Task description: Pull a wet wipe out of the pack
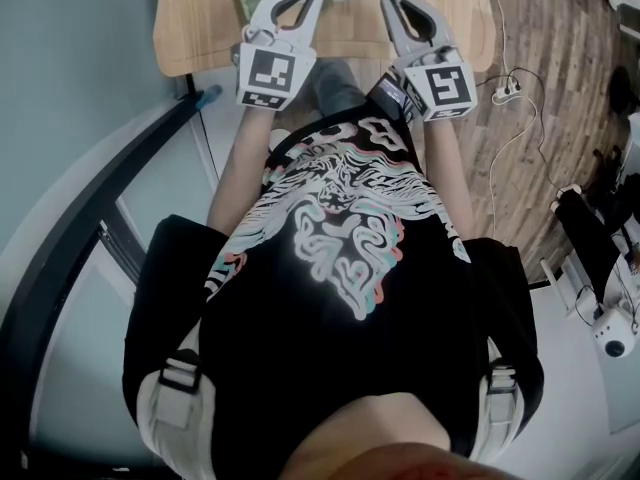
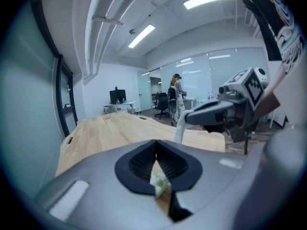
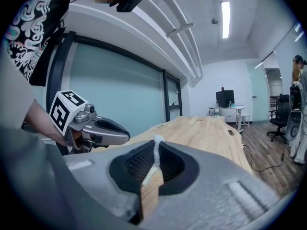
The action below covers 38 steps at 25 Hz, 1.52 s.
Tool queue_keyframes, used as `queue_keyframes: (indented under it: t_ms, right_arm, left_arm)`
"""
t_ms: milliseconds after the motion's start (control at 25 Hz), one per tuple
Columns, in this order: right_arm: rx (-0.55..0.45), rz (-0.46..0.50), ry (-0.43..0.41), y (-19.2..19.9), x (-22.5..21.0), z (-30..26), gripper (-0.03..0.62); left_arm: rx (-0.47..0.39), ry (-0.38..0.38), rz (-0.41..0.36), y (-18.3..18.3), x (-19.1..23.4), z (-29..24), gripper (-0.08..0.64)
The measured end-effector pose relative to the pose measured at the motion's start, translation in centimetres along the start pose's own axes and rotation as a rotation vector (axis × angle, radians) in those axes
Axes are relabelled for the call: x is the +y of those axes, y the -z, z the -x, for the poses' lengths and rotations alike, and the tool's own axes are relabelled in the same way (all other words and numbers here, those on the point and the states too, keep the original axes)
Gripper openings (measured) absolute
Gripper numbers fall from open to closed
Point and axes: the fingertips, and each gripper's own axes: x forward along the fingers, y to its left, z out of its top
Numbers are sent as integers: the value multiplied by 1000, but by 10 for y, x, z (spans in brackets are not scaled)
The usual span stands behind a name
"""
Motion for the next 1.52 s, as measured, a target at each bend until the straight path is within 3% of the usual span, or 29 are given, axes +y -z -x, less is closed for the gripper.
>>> queue_keyframes:
  t_ms: [640,1080,1400,1520]
  right_arm:
    - [69,-59,49,38,-30,-12,12]
    - [102,-68,64,47,-32,-15,100]
    - [86,-67,66,40,-31,-10,100]
    - [81,-53,65,35,-27,-7,94]
  left_arm:
    - [48,122,-8,21,-25,-39,-8]
    - [49,114,5,22,-17,-39,-8]
    - [42,93,6,17,-15,-30,-8]
    - [32,77,43,15,-11,-23,-8]
